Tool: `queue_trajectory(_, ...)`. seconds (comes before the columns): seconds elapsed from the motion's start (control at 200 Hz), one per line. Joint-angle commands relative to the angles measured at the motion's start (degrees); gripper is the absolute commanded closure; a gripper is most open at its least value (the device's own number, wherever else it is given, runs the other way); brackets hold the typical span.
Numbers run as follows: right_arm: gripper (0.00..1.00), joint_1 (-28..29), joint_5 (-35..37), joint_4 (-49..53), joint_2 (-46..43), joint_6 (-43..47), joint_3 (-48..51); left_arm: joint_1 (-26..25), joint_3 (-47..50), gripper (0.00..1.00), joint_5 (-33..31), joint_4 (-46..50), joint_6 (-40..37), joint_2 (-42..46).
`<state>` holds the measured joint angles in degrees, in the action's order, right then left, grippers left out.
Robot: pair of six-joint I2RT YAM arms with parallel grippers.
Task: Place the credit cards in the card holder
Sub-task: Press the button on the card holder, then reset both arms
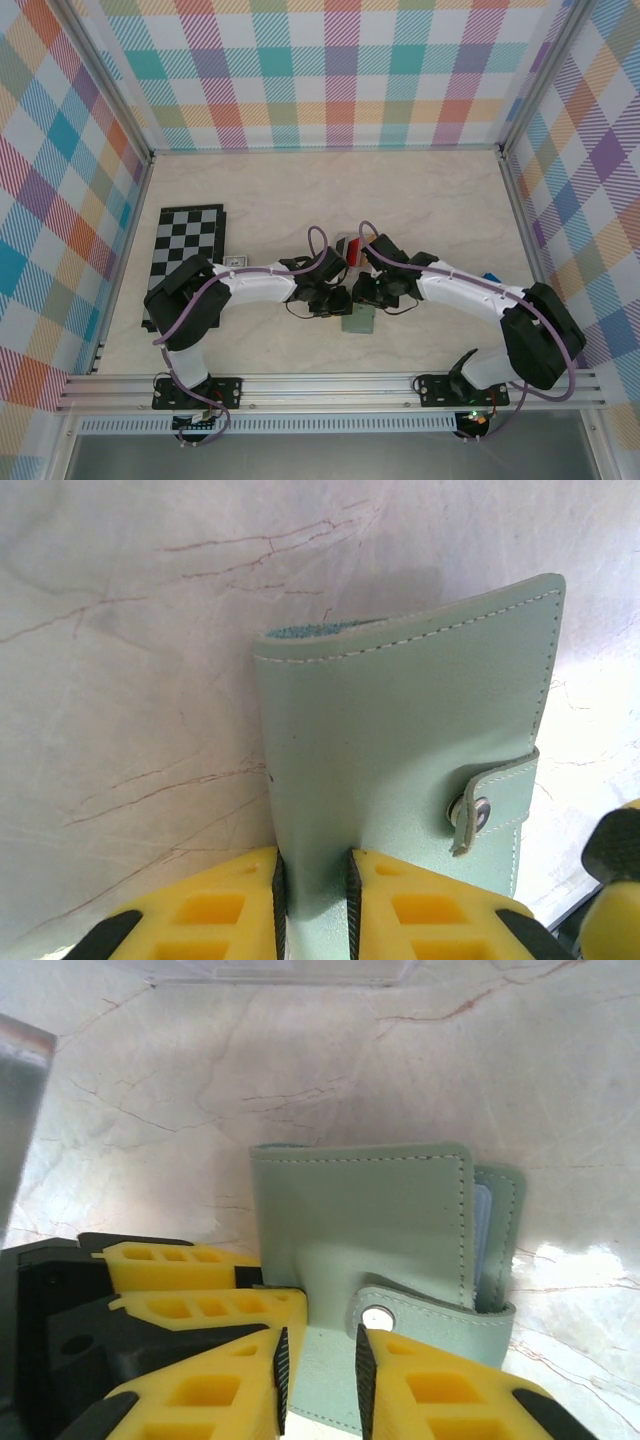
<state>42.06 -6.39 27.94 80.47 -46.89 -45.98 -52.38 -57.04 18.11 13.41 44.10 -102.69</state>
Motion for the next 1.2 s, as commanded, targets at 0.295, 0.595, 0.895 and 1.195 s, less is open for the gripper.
queue_trajectory(0.295,0.92,0.08,-0.07,1.07,6.13,0.08,0.54,-0.44,0.83,0.77,-2.87,1.12,-0.11,0.16)
queue_trajectory(0.595,0.53,-1.66,21.84,14.00,-11.59,4.61,-4.39,-0.44,2.08,0.64,-13.18,2.01,-2.30,13.21)
queue_trajectory(0.895,0.05,-11.67,54.63,6.86,-21.08,18.84,-0.59,3.77,4.98,0.19,-44.02,12.76,-12.38,30.41)
queue_trajectory(1.195,0.01,-25.74,44.96,-18.75,-13.94,35.80,8.02,18.36,7.99,0.00,-58.34,15.93,-19.31,37.32)
